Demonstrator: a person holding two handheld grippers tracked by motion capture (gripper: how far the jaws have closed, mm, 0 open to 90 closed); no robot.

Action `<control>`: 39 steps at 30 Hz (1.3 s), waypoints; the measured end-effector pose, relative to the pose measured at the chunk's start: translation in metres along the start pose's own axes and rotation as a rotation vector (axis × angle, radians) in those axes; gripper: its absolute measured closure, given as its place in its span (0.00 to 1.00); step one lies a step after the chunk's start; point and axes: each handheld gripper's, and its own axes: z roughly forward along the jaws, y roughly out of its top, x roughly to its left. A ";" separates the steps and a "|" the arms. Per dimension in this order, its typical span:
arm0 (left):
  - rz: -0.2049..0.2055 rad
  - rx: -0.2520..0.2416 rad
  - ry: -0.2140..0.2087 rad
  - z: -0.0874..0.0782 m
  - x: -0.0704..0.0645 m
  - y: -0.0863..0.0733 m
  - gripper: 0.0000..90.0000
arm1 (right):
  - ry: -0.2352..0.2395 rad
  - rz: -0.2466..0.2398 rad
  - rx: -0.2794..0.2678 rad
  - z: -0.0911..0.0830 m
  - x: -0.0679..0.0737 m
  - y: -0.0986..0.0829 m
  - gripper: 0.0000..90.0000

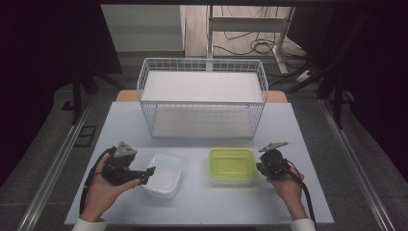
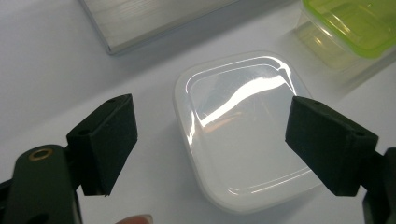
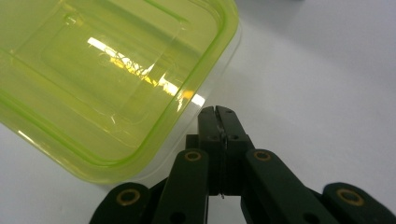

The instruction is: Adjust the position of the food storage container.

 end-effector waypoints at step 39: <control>-0.004 -0.017 -0.015 -0.003 -0.001 0.005 0.19 | 0.189 0.113 -0.285 -0.070 -0.020 -0.013 0.47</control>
